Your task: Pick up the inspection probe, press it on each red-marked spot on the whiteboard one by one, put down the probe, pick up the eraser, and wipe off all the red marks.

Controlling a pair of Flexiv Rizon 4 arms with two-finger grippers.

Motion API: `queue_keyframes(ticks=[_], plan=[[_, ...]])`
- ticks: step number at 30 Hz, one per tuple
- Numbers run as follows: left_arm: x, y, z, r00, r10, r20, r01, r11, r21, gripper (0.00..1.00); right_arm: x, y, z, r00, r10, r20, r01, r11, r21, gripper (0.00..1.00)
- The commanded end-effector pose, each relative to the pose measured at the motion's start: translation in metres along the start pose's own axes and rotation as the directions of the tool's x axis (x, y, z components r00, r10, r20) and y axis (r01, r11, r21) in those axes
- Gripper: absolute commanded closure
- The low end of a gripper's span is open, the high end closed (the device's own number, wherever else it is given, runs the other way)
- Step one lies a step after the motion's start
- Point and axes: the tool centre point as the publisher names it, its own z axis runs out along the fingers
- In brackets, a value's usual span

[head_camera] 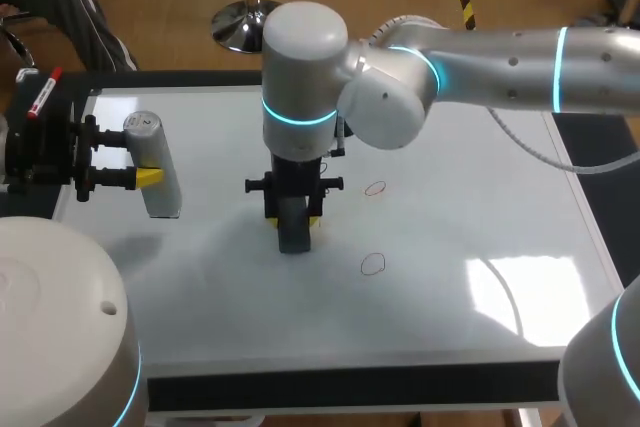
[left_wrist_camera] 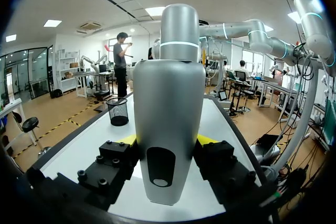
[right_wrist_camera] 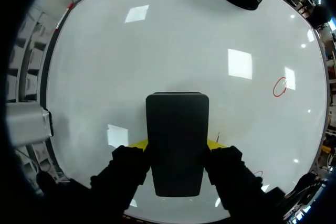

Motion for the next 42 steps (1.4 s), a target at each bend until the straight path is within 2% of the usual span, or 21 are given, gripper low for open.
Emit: queue_keyframes(ticks=[1,23,28,42], plan=[[0.0,0.0,-0.001,1.0,0.002,0.0,-0.002,1.0,0.003,1.0,-0.011,-0.004,0.003,1.0,0.001,0.001,-0.001,1.0,-0.007,1.0],[0.0,0.0,-0.001,1.0,0.002,0.0,-0.002,1.0,0.003,1.0,-0.075,0.004,0.004,0.994,0.109,0.029,-0.109,0.994,-0.003,1.0],[0.0,0.0,-0.001,1.0,0.002,0.0,-0.002,1.0,0.003,1.0,-0.076,0.003,0.0,0.993,0.113,0.027,-0.112,0.994,-0.006,1.0],[0.0,0.0,-0.001,1.0,0.002,0.0,-0.002,1.0,0.003,1.0,-0.071,-0.004,-0.04,0.997,0.076,0.017,-0.075,0.996,-0.049,1.0]])
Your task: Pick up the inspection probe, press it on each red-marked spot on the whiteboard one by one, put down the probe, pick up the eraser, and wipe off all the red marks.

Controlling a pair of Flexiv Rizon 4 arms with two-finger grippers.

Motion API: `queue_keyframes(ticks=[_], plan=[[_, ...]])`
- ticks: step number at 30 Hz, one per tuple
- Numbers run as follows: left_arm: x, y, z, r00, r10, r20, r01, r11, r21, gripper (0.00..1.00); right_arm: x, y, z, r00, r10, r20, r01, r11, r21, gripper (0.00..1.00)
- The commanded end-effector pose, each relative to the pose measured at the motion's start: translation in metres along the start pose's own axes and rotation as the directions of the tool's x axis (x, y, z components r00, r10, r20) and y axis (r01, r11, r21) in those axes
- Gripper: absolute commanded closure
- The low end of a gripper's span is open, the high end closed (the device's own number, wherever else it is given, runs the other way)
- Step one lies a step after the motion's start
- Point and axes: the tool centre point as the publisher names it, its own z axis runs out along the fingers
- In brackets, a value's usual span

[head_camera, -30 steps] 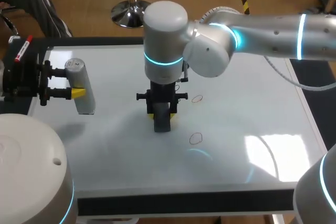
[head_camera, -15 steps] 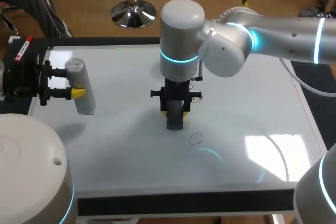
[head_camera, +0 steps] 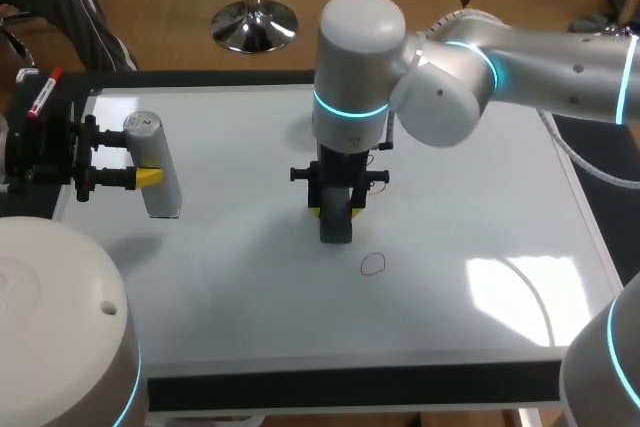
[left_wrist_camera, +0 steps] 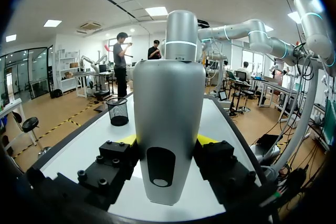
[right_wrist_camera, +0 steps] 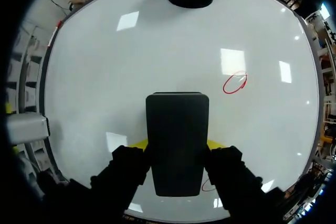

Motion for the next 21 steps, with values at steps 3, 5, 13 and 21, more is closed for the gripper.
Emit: queue_keyframes(ticks=[3,5,13,21], plan=[[0.0,0.0,-0.001,1.0,0.002,0.0,-0.002,1.0,0.003,1.0,-0.009,-0.005,-0.022,1.0,0.002,0.011,-0.002,1.0,-0.017,1.0],[0.0,0.0,-0.001,1.0,0.002,0.0,-0.002,1.0,0.003,1.0,-0.011,-0.007,-0.025,1.0,0.002,0.022,-0.002,1.0,-0.022,1.0],[0.0,0.0,-0.001,1.0,0.002,0.0,-0.002,1.0,0.003,1.0,-0.017,-0.015,-0.038,0.999,0.003,0.033,-0.002,0.999,-0.041,1.0],[0.0,0.0,-0.001,1.0,0.002,0.0,-0.002,1.0,0.003,1.0,-0.043,-0.02,-0.045,0.997,0.031,0.074,-0.027,0.998,-0.048,1.0]])
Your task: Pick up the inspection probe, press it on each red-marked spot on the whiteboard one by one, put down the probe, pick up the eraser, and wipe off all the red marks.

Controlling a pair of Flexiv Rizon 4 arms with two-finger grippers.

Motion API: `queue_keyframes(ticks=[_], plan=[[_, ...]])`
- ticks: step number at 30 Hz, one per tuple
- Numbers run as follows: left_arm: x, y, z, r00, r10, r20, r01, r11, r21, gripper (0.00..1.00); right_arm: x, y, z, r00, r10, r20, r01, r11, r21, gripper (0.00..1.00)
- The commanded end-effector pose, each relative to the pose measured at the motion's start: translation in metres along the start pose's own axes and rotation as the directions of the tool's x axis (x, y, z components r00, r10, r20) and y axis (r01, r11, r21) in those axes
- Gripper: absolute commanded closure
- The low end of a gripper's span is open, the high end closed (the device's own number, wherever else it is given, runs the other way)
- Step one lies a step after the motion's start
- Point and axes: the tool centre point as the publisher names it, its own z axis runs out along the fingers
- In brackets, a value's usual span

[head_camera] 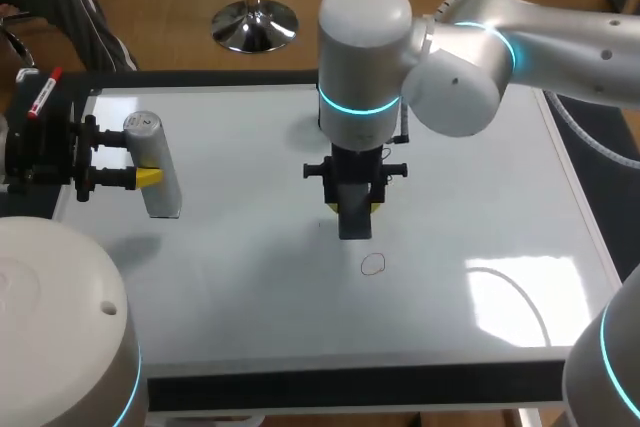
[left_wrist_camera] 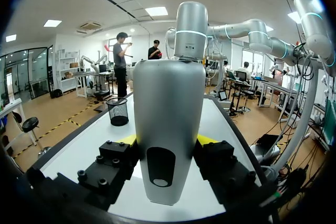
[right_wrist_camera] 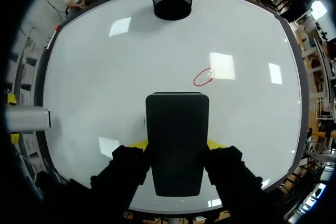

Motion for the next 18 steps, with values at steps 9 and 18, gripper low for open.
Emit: queue_keyframes(ticks=[9,18], plan=[[0.0,0.0,-0.001,1.0,0.002,0.0,-0.002,1.0,0.003,1.0,-0.042,-0.012,-0.02,1.0,0.004,-0.017,-0.003,1.0,0.019,1.0],[0.0,0.0,-0.001,1.0,0.002,0.0,-0.002,1.0,0.003,1.0,-0.062,-0.027,-0.032,1.0,-0.014,0.001,0.014,1.0,0.012,1.0]])
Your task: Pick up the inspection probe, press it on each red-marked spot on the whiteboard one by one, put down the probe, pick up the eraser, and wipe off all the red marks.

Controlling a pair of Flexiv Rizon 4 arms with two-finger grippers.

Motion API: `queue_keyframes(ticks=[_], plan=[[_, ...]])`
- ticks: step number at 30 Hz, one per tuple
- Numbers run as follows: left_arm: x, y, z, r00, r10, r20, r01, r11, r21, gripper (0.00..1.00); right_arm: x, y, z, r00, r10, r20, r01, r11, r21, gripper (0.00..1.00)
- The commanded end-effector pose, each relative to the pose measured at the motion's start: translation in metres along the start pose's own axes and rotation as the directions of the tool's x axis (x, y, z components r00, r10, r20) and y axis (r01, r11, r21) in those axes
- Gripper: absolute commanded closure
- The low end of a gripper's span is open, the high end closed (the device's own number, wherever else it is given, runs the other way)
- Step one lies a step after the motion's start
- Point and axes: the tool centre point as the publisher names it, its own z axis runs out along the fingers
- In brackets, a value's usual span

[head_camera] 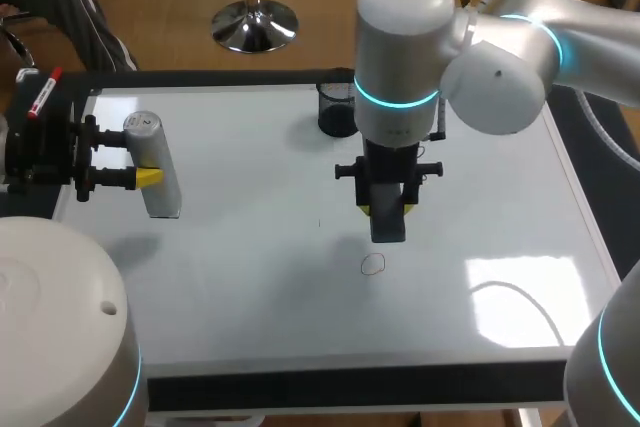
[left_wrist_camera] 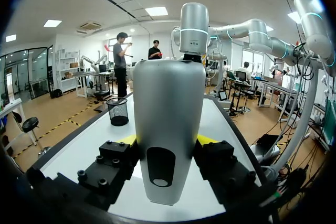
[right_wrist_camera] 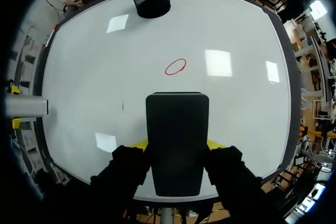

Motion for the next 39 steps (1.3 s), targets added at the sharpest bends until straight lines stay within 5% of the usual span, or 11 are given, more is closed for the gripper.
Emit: queue_keyframes(ticks=[1,25,39], plan=[[0.0,0.0,-0.001,1.0,0.002,0.0,-0.002,1.0,0.003,1.0,-0.019,-0.009,-0.01,1.0,-0.001,-0.018,0.0,1.0,-0.009,1.0],[0.0,0.0,-0.001,1.0,0.002,0.0,-0.002,1.0,0.003,1.0,-0.111,-0.039,-0.019,0.998,0.067,0.013,-0.066,0.997,-0.034,1.0],[0.0,0.0,-0.001,1.0,0.002,0.0,-0.002,1.0,0.003,1.0,-0.155,-0.055,-0.02,1.0,0.015,-0.028,-0.016,1.0,-0.016,1.0]])
